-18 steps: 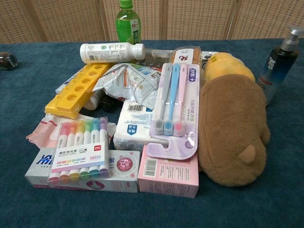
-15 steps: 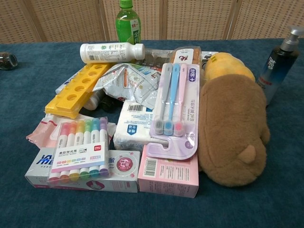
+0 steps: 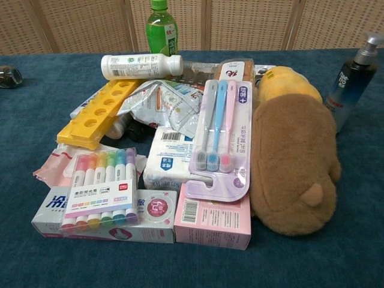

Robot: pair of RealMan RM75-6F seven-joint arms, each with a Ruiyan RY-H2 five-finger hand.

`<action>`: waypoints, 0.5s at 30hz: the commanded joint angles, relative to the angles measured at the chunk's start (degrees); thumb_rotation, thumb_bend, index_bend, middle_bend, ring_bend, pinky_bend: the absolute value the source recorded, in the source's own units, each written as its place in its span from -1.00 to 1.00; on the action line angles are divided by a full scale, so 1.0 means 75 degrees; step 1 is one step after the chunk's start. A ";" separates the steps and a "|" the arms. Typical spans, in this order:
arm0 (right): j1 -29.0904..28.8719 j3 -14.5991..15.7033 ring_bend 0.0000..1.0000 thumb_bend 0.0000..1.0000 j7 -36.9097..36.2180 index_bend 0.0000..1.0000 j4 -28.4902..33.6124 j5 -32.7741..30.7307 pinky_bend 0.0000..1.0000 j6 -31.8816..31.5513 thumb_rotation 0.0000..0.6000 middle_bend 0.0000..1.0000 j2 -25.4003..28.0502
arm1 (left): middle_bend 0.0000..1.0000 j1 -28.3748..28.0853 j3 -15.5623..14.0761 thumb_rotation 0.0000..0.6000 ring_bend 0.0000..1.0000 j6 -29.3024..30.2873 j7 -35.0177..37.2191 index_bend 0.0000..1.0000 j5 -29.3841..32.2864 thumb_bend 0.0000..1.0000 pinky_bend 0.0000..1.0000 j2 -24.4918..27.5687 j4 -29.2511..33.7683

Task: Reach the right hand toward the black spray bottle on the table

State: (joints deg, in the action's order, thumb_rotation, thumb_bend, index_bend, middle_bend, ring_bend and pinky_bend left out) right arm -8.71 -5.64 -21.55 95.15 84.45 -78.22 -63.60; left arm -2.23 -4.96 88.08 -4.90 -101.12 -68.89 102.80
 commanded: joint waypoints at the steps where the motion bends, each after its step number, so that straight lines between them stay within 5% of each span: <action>1: -0.0203 -0.0157 -1.00 -0.87 -0.0842 -1.00 -0.0336 -0.0041 -1.00 0.0228 0.39 -1.00 -0.0077 | -0.52 -0.0032 -0.0017 1.00 -0.76 0.0000 -0.0016 -0.69 -0.0092 -0.37 -1.00 0.0043 0.0088; 15: -0.1285 -0.0400 -1.00 -0.87 -0.3615 -1.00 -0.2702 -0.0056 -1.00 0.1549 0.37 -1.00 -0.1269 | -0.52 0.0074 -0.0145 1.00 -0.76 0.0170 -0.0942 -0.69 -0.0634 -0.37 -1.00 0.0182 0.0763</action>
State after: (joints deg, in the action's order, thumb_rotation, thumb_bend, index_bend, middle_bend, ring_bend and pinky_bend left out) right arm -16.38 -8.38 -46.71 77.61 83.74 -68.68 -70.87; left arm -2.05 -5.79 88.87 -11.28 -105.29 -67.76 107.97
